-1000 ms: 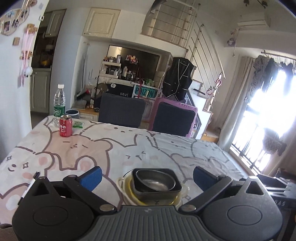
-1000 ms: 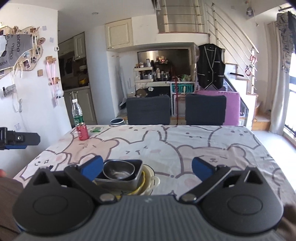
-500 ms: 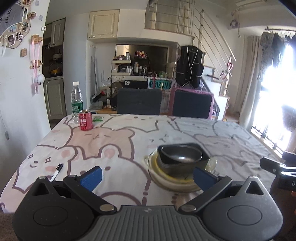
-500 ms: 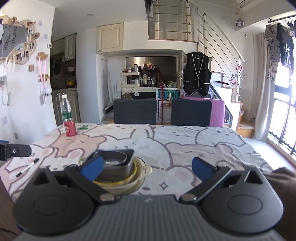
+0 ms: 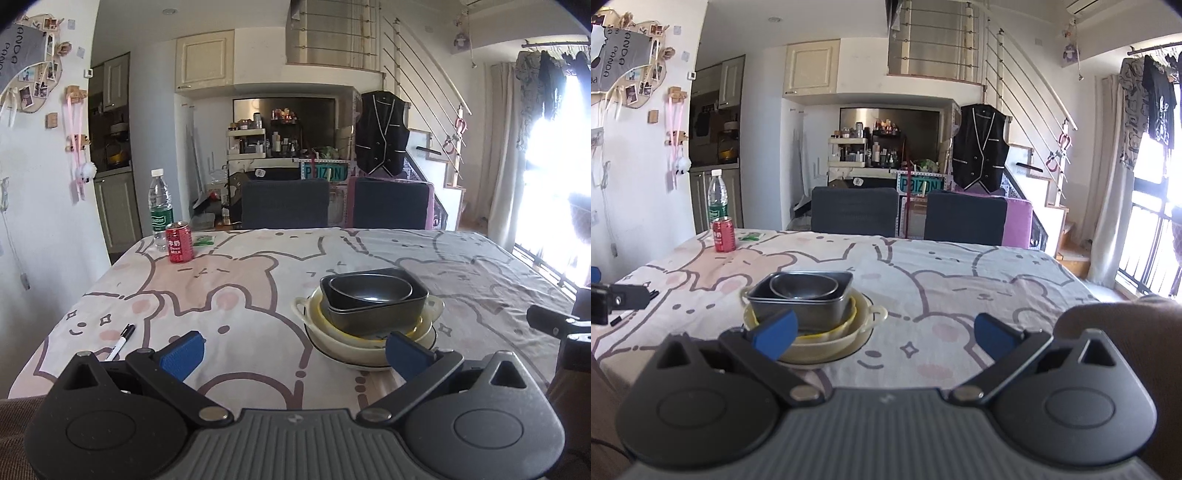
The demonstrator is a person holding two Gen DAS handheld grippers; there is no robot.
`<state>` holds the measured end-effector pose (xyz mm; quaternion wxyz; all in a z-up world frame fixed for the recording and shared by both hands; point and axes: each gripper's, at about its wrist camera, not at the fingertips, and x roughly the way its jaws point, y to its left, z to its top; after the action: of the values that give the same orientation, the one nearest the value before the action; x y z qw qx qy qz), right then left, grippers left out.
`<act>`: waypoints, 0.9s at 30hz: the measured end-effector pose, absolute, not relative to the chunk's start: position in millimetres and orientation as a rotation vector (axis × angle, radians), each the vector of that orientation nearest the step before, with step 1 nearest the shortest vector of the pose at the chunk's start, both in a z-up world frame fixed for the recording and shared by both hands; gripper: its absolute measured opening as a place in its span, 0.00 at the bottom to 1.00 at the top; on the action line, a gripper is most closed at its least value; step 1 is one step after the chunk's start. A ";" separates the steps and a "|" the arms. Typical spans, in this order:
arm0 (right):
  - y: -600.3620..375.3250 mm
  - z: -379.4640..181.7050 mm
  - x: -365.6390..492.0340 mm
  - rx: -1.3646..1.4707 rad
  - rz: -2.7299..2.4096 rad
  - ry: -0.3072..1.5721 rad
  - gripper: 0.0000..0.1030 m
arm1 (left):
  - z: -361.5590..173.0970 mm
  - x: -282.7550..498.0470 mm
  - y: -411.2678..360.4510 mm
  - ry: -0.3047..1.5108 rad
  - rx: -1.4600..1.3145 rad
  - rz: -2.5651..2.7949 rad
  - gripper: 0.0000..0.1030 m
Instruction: Organize plates and bowls
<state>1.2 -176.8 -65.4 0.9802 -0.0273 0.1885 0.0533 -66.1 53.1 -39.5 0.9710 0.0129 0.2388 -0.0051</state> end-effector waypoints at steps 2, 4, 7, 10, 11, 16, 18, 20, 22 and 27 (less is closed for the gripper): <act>-179.0 -64.8 -0.4 -0.056 0.106 0.366 1.00 | -41.1 -65.7 49.9 0.484 0.045 -0.009 1.00; -178.7 -66.5 -2.6 -0.062 0.103 0.361 1.00 | -42.4 -65.8 47.6 0.482 0.060 -0.008 1.00; -178.5 -67.5 -2.9 -0.067 0.103 0.360 1.00 | -45.2 -65.6 47.3 0.490 0.069 -0.008 1.00; -178.9 -67.1 -1.5 -0.065 0.109 0.359 1.00 | -48.5 -66.4 46.0 0.495 0.081 -0.004 1.00; -179.9 -67.2 -1.0 -0.058 0.113 0.363 1.00 | -49.1 -66.7 45.8 0.497 0.083 -0.006 1.00; -178.5 -69.6 -0.7 -0.058 0.116 0.369 1.00 | -49.6 -68.0 45.6 0.495 0.084 -0.007 1.00; -177.8 -70.3 -0.7 -0.059 0.115 0.369 1.00 | -49.8 -68.8 45.1 0.494 0.084 -0.009 1.00; -177.6 -70.4 -0.8 -0.058 0.114 0.370 1.00 | -49.9 -68.9 45.3 0.496 0.082 -0.010 1.00; -176.6 -71.4 -1.0 -0.058 0.113 0.371 1.00 | -49.3 -68.7 45.1 0.496 0.081 -0.010 1.00; -176.1 -71.5 -0.8 -0.059 0.114 0.370 1.00 | -50.2 -68.2 45.0 0.499 0.081 -0.013 1.00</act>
<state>-0.8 -176.1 -71.5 0.9809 -0.0291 0.1840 0.0566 -68.2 45.0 -50.2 0.9682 0.0401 0.2468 -0.0062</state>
